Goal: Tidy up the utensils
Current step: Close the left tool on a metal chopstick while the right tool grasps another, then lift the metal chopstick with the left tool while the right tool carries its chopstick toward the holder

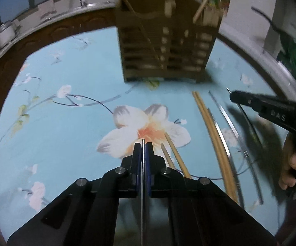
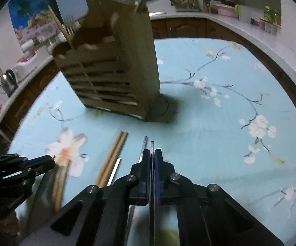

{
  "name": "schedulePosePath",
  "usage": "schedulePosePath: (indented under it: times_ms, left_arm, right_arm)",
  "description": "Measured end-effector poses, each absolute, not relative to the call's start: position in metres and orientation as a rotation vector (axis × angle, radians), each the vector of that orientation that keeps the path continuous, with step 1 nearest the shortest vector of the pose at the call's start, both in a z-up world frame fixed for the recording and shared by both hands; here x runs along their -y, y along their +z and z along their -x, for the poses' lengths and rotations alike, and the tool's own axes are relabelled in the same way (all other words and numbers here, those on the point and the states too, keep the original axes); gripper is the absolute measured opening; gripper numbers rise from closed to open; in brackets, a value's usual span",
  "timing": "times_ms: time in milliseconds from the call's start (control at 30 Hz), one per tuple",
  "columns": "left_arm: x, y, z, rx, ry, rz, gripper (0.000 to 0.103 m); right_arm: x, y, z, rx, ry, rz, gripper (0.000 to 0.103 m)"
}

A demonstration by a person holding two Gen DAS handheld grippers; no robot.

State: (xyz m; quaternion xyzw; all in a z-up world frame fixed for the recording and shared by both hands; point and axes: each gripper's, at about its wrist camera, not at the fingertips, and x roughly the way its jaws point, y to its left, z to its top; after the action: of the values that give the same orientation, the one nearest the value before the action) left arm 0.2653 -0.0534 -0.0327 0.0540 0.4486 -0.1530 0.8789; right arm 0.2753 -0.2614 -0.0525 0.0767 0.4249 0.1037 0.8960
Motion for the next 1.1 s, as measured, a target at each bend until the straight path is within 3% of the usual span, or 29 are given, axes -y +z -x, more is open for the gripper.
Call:
schedulePosePath:
  times_ms: [567, 1100]
  left_arm:
    - [0.009, 0.109, -0.195, -0.602, -0.372, 0.047, 0.003]
    - [-0.016, 0.143, -0.201, -0.489, -0.341, 0.131, 0.003]
  right_arm:
    - [0.282, 0.078, -0.199, -0.571, 0.29, -0.223, 0.004]
    - [0.281, 0.113, -0.198, -0.47, 0.29, -0.229, 0.004]
